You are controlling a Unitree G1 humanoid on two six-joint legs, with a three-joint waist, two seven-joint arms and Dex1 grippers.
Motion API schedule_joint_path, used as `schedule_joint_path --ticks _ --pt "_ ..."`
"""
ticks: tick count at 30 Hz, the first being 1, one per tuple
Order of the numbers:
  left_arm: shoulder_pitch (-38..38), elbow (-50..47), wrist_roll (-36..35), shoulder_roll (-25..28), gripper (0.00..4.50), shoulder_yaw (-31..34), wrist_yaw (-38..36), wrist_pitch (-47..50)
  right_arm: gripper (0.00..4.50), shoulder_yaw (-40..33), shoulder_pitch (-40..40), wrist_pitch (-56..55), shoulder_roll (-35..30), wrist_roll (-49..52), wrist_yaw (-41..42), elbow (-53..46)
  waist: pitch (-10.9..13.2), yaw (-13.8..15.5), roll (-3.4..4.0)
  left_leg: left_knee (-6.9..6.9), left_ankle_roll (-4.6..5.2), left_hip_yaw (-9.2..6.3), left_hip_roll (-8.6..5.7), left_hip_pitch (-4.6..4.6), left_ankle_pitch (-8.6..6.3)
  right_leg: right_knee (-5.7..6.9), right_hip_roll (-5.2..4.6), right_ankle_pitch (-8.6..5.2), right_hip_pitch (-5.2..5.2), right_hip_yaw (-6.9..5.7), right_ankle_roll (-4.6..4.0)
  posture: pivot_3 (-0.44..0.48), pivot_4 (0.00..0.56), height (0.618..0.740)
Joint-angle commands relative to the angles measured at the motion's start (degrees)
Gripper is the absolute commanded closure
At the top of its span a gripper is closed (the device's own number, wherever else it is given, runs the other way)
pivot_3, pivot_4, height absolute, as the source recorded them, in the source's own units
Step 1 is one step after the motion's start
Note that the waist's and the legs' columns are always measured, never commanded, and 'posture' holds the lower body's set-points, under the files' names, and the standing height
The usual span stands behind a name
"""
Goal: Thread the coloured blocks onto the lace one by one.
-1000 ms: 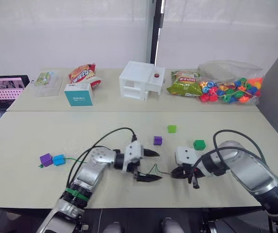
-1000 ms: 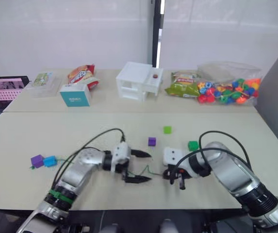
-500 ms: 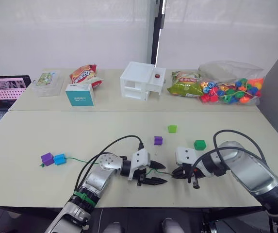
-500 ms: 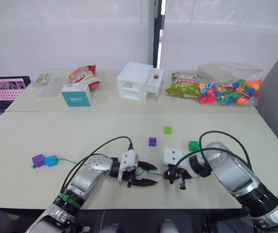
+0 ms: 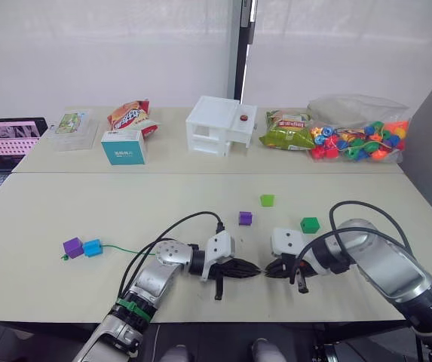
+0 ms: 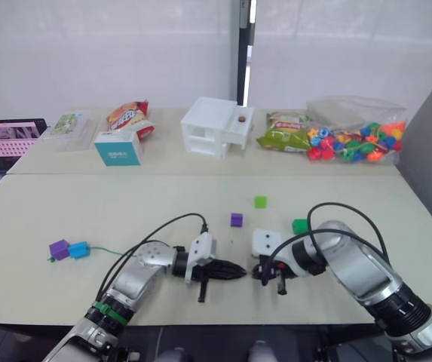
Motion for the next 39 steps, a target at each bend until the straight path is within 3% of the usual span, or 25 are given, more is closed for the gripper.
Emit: schedule_joint_path --ticks 1,7,12,15,20,24,27,29,36,39 --pt "-0.7 -0.1 -0.2 -0.2 4.45 -0.1 -0.6 -0.5 4.50 -0.8 -1.1 0.6 -0.3 0.5 -0.2 -1.6 0.0 0.1 0.00 0.00 0.00 0.00 0.00 0.00 0.00 0.00 0.00 0.00 0.00 0.00 0.00 0.000 0.150 0.740" --pt "-1.1 0.6 -0.1 -0.5 4.45 -0.1 -0.6 -0.8 4.50 -3.7 -0.4 4.5 -0.3 3.9 -0.4 -3.6 0.0 0.0 0.00 0.00 0.00 0.00 0.00 0.00 0.00 -0.01 0.00 0.00 0.01 0.00 0.00 0.000 0.150 0.740" --pt "-1.5 2.2 0.0 -1.1 4.50 -0.2 -1.0 -1.3 2.81 -11.7 2.7 7.6 -0.5 9.9 -2.4 -5.4 0.0 0.3 0.00 0.01 0.00 -0.01 -0.01 -0.01 0.00 -0.02 -0.01 0.00 0.02 0.00 0.00 0.000 0.150 0.740" --pt "-2.0 3.4 0.1 -1.4 4.50 -0.4 -1.8 -2.0 1.78 -20.4 5.9 11.5 -0.4 16.1 -3.6 -6.9 0.0 0.7 0.00 0.01 0.01 -0.01 -0.01 0.01 0.00 -0.04 -0.01 0.00 0.07 0.00 0.01 0.000 0.150 0.740" --pt "-3.4 5.5 0.1 -1.8 4.50 0.2 -2.6 -3.2 0.08 -32.6 9.0 17.5 5.4 25.1 -11.5 -9.7 0.0 0.9 0.00 0.01 0.02 -0.01 -0.01 0.05 -0.01 -0.03 0.01 0.01 0.09 0.01 0.01 0.000 0.150 0.740" --pt "-4.4 6.7 -0.4 -2.2 4.50 1.1 -2.6 -3.6 0.01 -41.5 13.6 17.6 11.2 26.7 -21.0 -11.6 0.0 1.3 0.00 0.03 0.02 -0.01 -0.02 0.03 -0.01 0.00 0.00 0.01 0.09 0.02 0.02 0.000 0.150 0.740" --pt "-4.1 7.2 -0.9 -2.3 4.50 1.6 -2.6 -3.6 0.01 -50.3 22.0 7.6 21.8 25.8 -29.0 -13.6 -0.1 1.7 -0.08 0.01 0.01 -0.04 -0.05 0.02 -0.01 0.00 -0.02 0.04 0.09 0.02 0.06 0.000 0.150 0.740" --pt "-3.9 8.0 -0.5 -2.3 4.50 1.3 -2.9 -4.0 0.01 -52.4 25.7 1.6 28.0 25.0 -33.1 -14.8 -0.1 1.4 0.03 -0.05 0.02 -0.12 -0.04 0.03 -0.01 0.01 0.00 0.03 0.08 -0.01 0.06 0.000 0.150 0.740" --pt "-4.5 8.5 -0.6 -3.7 4.50 1.5 -2.8 -3.6 0.01 -45.9 43.7 -21.9 43.0 14.0 -40.5 -13.5 -0.2 0.6 0.18 -0.05 0.00 -0.02 -0.06 0.15 0.00 0.07 0.01 0.03 0.11 0.10 0.07 0.000 0.150 0.740" --pt "-4.3 8.4 -0.6 -3.9 4.50 1.8 -2.5 -3.5 0.01 -43.7 47.6 -29.0 45.9 9.9 -43.0 -10.0 -0.2 0.5 0.20 -0.06 0.00 -0.01 -0.06 0.21 0.00 0.07 0.01 0.03 0.17 0.11 0.07 0.000 0.150 0.740"
